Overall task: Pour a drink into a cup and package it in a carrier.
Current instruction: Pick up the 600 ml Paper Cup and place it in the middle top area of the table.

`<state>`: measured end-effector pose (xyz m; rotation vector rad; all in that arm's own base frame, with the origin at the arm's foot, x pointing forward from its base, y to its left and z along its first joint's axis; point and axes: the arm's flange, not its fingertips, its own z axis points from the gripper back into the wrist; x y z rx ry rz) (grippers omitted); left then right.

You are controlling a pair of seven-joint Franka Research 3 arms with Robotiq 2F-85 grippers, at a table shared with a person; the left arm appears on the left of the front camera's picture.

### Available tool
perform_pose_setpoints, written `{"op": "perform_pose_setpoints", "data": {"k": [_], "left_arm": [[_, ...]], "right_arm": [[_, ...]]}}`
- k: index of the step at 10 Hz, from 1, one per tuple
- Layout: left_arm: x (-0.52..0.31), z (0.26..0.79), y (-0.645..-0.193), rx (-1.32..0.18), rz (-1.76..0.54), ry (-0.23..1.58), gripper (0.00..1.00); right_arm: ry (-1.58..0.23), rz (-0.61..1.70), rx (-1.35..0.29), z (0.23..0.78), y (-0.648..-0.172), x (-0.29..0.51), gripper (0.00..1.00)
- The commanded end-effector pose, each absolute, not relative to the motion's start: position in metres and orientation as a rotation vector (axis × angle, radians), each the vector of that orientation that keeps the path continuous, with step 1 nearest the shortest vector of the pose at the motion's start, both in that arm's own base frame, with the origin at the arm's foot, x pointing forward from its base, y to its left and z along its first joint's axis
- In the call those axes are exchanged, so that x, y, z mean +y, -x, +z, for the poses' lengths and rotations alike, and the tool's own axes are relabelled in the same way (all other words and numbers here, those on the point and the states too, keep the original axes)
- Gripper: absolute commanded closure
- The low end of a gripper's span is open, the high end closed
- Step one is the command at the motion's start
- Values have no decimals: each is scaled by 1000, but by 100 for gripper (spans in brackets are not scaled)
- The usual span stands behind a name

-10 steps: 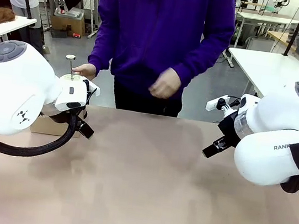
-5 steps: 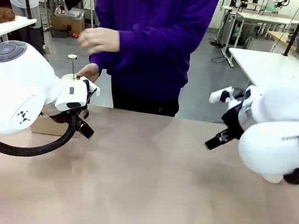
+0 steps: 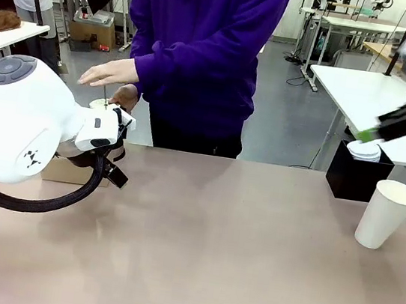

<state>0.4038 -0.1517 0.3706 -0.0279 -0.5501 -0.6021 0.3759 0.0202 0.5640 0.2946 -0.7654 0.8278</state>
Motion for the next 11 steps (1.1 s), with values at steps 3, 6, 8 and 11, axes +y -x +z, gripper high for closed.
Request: {"op": "perform_pose_setpoints", "data": {"k": [3,6,8,11], "left_arm": [[-151,371,-404,-550,-601,28,0],[-151,371,-404,-550,-601,28,0],[-151,371,-404,-550,-601,28,0],[-151,371,-404,-550,-601,28,0]], "right_arm": [[-523,1079,-838,537,-395,-111,0],[-650,1059,-881,498,-431,-153,0],[-699,984,-875,484,-445,-155,0],[-639,1038,-894,491,-415,-151,0]]}}
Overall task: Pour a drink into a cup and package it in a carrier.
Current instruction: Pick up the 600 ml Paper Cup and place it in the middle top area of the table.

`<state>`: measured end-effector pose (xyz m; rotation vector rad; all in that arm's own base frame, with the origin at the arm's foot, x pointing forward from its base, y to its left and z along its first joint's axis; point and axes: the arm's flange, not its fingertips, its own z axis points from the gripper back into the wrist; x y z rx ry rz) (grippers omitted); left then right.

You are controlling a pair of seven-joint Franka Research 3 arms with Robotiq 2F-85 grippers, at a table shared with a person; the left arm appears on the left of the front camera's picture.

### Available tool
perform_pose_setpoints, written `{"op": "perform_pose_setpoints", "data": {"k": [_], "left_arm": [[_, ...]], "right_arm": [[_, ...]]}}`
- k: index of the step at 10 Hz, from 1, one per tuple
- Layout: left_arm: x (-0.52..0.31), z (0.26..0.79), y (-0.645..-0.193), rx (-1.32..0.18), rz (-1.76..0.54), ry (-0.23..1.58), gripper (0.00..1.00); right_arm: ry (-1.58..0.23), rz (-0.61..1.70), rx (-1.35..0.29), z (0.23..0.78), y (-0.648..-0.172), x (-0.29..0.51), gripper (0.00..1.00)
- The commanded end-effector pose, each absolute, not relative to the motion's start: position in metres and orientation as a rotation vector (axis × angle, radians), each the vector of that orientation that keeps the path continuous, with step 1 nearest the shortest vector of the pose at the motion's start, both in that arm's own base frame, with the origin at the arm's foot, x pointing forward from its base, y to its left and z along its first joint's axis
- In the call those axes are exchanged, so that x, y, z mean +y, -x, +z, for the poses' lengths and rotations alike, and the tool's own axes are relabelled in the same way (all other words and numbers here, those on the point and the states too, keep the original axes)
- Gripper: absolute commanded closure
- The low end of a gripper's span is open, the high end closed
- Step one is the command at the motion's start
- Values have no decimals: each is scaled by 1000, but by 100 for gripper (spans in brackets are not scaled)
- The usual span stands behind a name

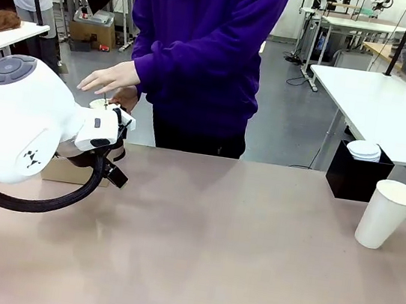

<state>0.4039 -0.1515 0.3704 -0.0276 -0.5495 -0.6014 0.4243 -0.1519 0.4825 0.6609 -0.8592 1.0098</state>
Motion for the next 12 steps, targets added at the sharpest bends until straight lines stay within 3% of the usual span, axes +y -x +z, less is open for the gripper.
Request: {"op": "perform_pose_setpoints", "data": {"k": [1,4,7,12], "left_arm": [[-151,371,-404,-550,-601,28,0],[-151,371,-404,-550,-601,28,0],[-151,371,-404,-550,-601,28,0],[-151,371,-404,-550,-601,28,0]], "right_arm": [[-639,1038,-894,491,-415,-151,0],[-638,1020,-851,492,-416,-153,0],[-836,936,-1000,426,-432,-234,0],[-932,887,-1250,324,-449,-254,0]]}}
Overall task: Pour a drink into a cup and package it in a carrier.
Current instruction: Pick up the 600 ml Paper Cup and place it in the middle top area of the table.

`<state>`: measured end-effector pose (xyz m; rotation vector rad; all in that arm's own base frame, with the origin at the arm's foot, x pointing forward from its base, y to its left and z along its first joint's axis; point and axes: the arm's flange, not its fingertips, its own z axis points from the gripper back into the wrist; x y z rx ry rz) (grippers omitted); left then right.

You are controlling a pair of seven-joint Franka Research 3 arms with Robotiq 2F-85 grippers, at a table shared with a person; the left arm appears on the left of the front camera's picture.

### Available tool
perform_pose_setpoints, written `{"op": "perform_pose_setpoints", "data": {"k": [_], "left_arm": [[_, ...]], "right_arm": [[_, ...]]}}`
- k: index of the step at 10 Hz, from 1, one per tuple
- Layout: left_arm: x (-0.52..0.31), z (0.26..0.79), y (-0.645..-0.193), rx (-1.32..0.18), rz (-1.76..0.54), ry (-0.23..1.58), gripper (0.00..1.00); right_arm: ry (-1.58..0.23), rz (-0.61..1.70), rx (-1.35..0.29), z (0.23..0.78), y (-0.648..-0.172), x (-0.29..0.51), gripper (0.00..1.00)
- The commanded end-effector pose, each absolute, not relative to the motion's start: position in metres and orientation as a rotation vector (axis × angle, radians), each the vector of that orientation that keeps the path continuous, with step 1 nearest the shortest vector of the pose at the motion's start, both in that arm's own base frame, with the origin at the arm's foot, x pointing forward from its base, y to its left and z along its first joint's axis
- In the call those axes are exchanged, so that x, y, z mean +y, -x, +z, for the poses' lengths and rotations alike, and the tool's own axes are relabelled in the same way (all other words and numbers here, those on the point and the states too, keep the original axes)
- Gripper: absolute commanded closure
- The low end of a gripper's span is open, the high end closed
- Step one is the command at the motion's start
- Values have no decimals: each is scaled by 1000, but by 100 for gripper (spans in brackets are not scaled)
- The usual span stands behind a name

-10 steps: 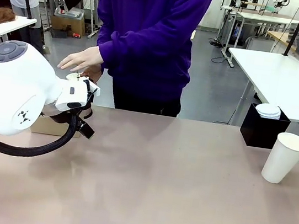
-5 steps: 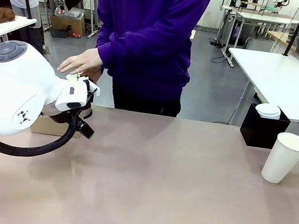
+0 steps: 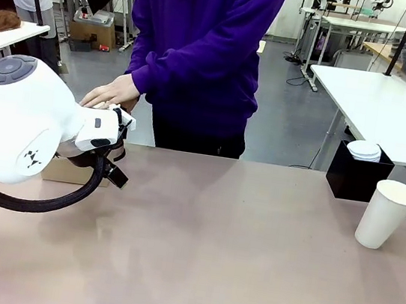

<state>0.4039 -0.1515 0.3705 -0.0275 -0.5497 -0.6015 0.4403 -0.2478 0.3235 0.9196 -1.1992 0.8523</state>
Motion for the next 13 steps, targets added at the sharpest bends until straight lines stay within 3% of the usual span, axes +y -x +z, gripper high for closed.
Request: {"op": "perform_pose_setpoints", "data": {"k": [1,5,13], "left_arm": [[-151,371,-404,-550,-601,28,0],[-151,371,-404,-550,-601,28,0],[-151,371,-404,-550,-601,28,0]], "right_arm": [[-932,899,-1272,308,-448,-255,0],[-938,915,-1329,271,-450,-241,0],[-985,981,-1257,247,-444,-210,0]]}}
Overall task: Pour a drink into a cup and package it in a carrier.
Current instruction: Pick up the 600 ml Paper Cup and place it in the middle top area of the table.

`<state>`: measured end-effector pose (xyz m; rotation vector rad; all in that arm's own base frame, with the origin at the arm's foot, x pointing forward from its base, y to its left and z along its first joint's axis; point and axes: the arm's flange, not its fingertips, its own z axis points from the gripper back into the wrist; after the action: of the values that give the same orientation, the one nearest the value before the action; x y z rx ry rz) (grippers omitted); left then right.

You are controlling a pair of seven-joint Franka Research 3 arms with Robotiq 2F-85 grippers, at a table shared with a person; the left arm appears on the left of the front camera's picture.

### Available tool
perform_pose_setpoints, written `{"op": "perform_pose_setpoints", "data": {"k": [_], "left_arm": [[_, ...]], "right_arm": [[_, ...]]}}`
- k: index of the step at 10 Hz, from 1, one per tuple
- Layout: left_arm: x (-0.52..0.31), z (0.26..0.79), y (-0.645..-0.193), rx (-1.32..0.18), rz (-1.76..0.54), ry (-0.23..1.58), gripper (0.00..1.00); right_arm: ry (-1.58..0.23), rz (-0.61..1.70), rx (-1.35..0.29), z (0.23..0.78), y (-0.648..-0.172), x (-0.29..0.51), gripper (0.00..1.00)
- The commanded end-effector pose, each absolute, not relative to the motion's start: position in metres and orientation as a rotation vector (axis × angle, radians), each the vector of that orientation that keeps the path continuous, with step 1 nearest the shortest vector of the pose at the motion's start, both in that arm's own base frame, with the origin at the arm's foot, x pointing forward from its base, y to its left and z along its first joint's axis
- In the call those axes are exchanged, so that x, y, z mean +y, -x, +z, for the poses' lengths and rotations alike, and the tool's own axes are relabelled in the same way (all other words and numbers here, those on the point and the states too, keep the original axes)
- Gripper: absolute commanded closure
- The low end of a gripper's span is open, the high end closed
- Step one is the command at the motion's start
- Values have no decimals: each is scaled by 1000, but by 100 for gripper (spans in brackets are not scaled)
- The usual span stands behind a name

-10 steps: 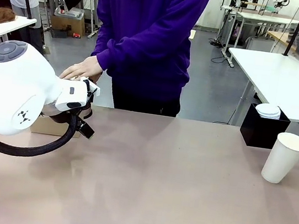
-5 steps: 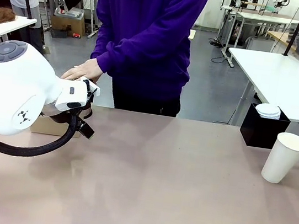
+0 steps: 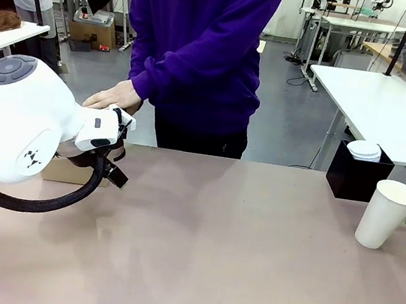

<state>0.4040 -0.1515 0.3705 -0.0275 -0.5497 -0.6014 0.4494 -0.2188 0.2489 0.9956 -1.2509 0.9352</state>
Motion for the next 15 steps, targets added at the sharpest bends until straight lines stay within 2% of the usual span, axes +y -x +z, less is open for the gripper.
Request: {"op": "perform_pose_setpoints", "data": {"k": [1,14,15], "left_arm": [[-151,371,-404,-550,-601,28,0],[-151,371,-404,-550,-601,28,0],[-151,371,-404,-550,-601,28,0]], "right_arm": [[-984,986,-1255,245,-444,-205,0],[-1067,1020,-1212,234,-452,-143,0],[-1072,1008,-1202,234,-453,-144,20]]}}
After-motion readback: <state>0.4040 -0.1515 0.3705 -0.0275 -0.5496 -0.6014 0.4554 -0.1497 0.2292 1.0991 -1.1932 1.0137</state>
